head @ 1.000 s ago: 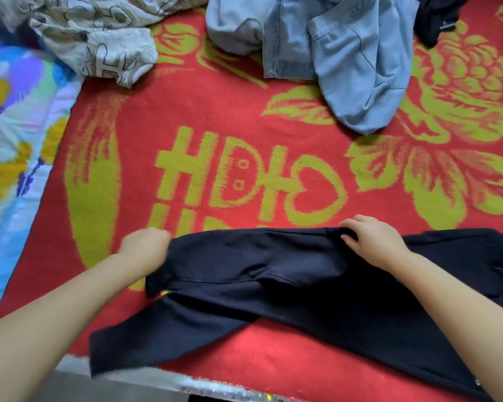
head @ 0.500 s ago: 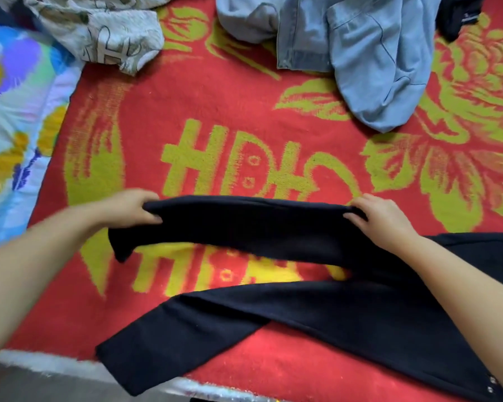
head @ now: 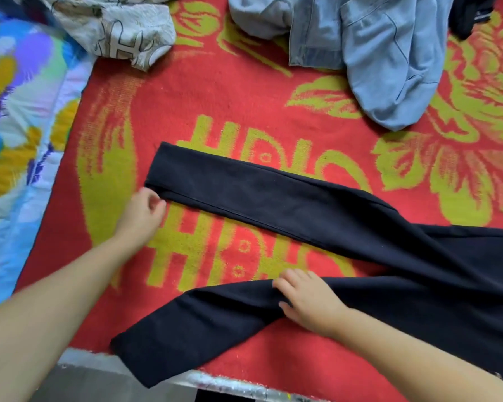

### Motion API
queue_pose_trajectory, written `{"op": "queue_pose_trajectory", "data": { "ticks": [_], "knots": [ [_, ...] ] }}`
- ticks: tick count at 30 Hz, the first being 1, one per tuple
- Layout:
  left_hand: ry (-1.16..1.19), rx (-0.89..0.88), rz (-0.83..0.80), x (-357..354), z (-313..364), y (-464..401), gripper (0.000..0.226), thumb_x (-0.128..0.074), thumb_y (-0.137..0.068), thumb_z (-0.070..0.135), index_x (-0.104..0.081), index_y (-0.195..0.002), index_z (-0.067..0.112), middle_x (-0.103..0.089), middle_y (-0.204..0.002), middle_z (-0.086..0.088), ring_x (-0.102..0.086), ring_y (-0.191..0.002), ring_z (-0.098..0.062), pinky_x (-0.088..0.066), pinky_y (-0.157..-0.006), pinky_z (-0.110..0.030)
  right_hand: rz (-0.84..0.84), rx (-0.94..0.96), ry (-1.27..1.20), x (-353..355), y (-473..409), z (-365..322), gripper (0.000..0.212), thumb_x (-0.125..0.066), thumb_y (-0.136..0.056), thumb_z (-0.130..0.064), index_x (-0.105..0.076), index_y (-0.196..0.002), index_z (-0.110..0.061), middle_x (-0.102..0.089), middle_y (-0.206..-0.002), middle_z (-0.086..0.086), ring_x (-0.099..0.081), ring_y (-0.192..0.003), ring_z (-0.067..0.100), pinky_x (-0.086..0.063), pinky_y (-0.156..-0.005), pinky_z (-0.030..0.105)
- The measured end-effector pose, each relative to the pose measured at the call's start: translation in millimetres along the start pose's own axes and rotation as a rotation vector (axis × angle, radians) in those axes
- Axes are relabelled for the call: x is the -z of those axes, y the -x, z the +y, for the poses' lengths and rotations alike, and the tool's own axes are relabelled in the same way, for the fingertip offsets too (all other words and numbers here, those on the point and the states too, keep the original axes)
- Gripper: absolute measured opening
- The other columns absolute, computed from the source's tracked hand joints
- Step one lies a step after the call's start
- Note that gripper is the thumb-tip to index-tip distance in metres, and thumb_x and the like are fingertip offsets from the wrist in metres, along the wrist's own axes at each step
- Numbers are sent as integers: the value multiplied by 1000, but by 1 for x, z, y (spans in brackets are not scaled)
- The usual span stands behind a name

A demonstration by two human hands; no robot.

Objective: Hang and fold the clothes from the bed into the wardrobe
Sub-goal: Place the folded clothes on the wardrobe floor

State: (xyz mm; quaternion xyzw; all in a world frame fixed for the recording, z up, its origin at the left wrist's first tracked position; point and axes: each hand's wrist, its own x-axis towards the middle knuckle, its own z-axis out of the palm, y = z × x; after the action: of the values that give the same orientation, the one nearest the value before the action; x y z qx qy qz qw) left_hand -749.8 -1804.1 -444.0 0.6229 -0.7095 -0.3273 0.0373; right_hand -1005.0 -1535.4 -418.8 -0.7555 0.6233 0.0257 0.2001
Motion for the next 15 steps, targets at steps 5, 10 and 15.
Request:
{"op": "queue_pose_trajectory", "data": {
  "ticks": [5,10,15],
  "knots": [
    [-636,-252,-567,-40,-49,145,58,-57,-87,51,-37,-133,22,-51,-124,4,-51,-117,-20,-46,-87,-35,-292,-337,60,-29,35,-21,84,-93,-28,-47,-74,-104,-16,-70,-97,4,-69,-83,22,-55,-57,38],
    [-654,-152,-563,-30,-43,149,13,-51,-92,31,-47,-101,22,-63,-110,2,-60,-106,-24,-46,-78,-35,-280,-490,7,-27,24,-12,33,-59,-82,-14,-49,-114,-18,-50,-111,2,-51,-104,26,-44,-71,36],
    [-410,-776,85,47,-7,114,16,-44,-64,4,-42,-75,16,-46,-61,-7,-47,-59,-30,-34,-50,-38,-176,-380,-174,-2,48,7,21,-53,-81,-20,-51,-101,-14,-50,-103,2,-52,-99,26,-43,-69,39]
  ]
}}
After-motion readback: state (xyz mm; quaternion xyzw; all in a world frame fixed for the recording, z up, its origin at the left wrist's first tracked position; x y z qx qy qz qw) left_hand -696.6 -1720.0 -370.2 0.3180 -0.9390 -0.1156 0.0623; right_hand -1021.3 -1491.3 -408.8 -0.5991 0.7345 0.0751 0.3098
